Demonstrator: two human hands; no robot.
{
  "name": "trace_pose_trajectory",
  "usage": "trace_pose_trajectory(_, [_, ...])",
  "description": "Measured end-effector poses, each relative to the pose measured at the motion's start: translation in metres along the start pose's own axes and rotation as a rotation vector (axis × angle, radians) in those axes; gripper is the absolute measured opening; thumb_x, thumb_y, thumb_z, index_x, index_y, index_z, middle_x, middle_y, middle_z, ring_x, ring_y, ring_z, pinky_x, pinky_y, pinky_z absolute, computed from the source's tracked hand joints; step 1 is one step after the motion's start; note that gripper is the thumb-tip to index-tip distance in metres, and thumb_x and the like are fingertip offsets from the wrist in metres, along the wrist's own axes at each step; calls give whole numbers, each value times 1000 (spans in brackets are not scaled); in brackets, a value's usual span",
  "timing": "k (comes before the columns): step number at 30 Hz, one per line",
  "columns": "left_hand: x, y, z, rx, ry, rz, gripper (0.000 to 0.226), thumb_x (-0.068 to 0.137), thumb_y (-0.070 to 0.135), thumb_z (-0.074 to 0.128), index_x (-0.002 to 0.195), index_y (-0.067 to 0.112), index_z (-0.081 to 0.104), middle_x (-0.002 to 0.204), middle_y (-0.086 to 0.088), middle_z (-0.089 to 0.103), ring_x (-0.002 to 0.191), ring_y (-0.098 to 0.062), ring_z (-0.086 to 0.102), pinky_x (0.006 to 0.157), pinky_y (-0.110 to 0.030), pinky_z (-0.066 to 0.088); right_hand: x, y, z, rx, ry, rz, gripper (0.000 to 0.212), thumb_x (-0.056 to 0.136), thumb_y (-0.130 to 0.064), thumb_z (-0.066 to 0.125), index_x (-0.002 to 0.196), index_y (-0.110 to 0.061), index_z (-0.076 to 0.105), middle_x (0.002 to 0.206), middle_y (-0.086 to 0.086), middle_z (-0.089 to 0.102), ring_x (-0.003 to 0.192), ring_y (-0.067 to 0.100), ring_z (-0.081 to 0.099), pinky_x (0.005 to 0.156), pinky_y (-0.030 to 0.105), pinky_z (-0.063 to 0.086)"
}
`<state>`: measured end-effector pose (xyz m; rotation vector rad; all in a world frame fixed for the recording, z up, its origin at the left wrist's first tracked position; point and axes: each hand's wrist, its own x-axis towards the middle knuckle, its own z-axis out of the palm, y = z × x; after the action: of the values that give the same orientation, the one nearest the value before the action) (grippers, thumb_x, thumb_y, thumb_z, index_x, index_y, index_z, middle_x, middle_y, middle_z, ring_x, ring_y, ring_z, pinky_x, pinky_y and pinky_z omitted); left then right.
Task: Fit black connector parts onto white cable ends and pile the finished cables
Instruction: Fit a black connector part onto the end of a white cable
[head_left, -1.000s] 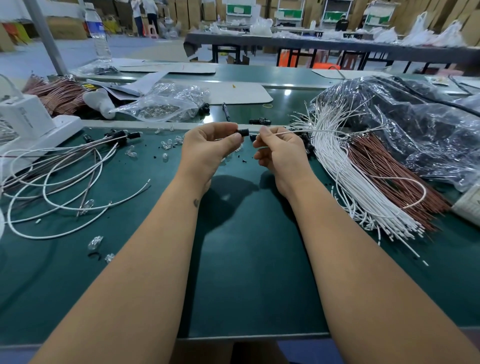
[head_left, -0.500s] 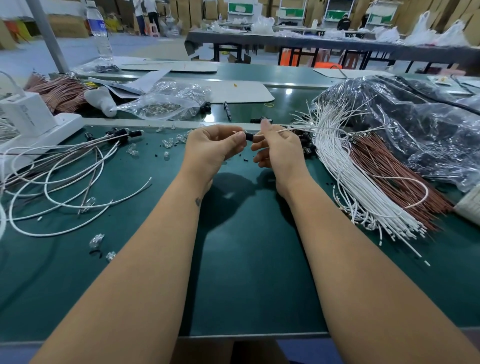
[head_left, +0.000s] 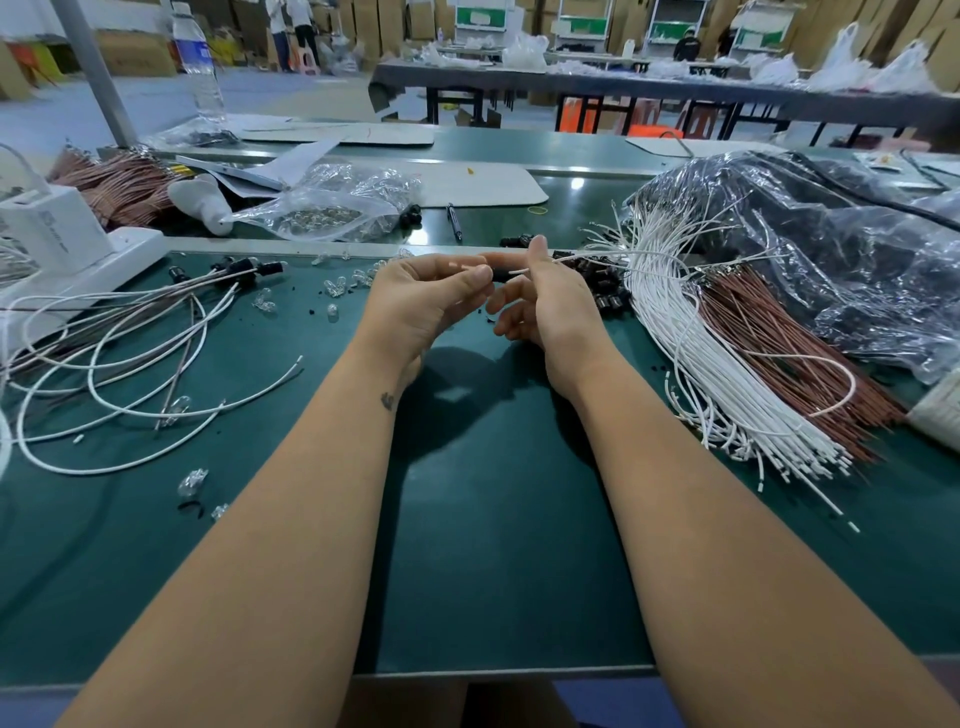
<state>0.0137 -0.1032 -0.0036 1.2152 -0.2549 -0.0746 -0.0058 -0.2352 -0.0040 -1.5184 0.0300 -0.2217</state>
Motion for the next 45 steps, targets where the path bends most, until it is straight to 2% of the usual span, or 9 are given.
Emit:
trace_pose_trajectory(5, [-2, -2, 2, 97, -60, -23, 4, 84, 3, 69, 85, 7, 72, 72, -7, 72, 70, -15, 69, 71, -20, 55, 3, 3, -1, 87, -60, 23, 52, 105, -42, 29, 102, -11, 71, 62, 5, 52, 48, 12, 42, 47, 21, 35])
trace_pose_trajectory(13, [2, -6, -1, 342, 81, 132, 8, 85, 16, 72, 77, 15, 71, 59, 3, 63, 57, -10, 55, 63, -23, 49, 0, 3, -5, 40, -24, -32, 15, 92, -14, 63, 78, -12, 65, 60, -2, 59, 48, 11, 49, 53, 23, 42])
trace_pose_trajectory(17, [8, -5, -9, 567, 360, 238, 12, 90, 20, 66, 80, 14, 68, 66, 2, 63, 63, -14, 60, 68, -32, 52, 2, 3, -5, 119, 74, 4, 11, 93, -9, 62, 82, -11, 63, 61, -2, 61, 46, 7, 52, 52, 21, 45])
trace_pose_trajectory(22, [6, 1, -22, 959, 791, 262, 21, 90, 14, 53, 100, 23, 68, 102, 3, 67, 113, -24, 47, 89, -32, 32, 2, 1, -11, 265, 140, 33, 9, 92, -6, 62, 85, -10, 64, 63, 1, 60, 49, 9, 55, 51, 20, 46])
trace_pose_trajectory(27, [3, -3, -8, 1098, 408, 625, 39, 83, -2, 48, 111, 15, 70, 107, -4, 70, 111, -25, 51, 93, -31, 34, -2, 0, -6, 165, 29, 9, 8, 92, -1, 60, 92, -8, 64, 66, 0, 62, 55, 12, 59, 57, 20, 49])
trace_pose_trajectory(31, [2, -7, 3, 1205, 108, 652, 37, 87, 1, 49, 113, 15, 70, 93, -4, 72, 98, -29, 56, 89, -37, 42, -3, 0, -2, 142, 7, -7, 9, 92, -1, 60, 86, -8, 63, 63, 0, 64, 55, 11, 59, 58, 22, 49])
trace_pose_trajectory(39, [3, 9, -28, 1398, 564, 395, 34, 87, 4, 48, 107, 18, 71, 97, -9, 69, 107, -31, 45, 85, -38, 28, 0, -1, -10, 336, 122, -3, 8, 94, -6, 60, 88, -9, 64, 67, 2, 60, 55, 10, 57, 56, 21, 49])
trace_pose_trajectory(42, [4, 8, -35, 1393, 533, 277, 32, 84, 6, 49, 101, 20, 72, 98, -8, 68, 111, -33, 42, 90, -40, 28, -1, 0, -8, 324, 42, 24, 8, 93, -3, 58, 92, -8, 64, 65, 0, 61, 57, 10, 59, 57, 21, 51])
trace_pose_trajectory(45, [5, 6, -23, 1292, 310, 450, 26, 87, 10, 53, 104, 18, 72, 103, -6, 70, 108, -30, 53, 91, -35, 36, -3, 0, -4, 250, -25, 34, 10, 93, -1, 57, 92, -9, 63, 67, 1, 62, 58, 11, 61, 61, 22, 51])
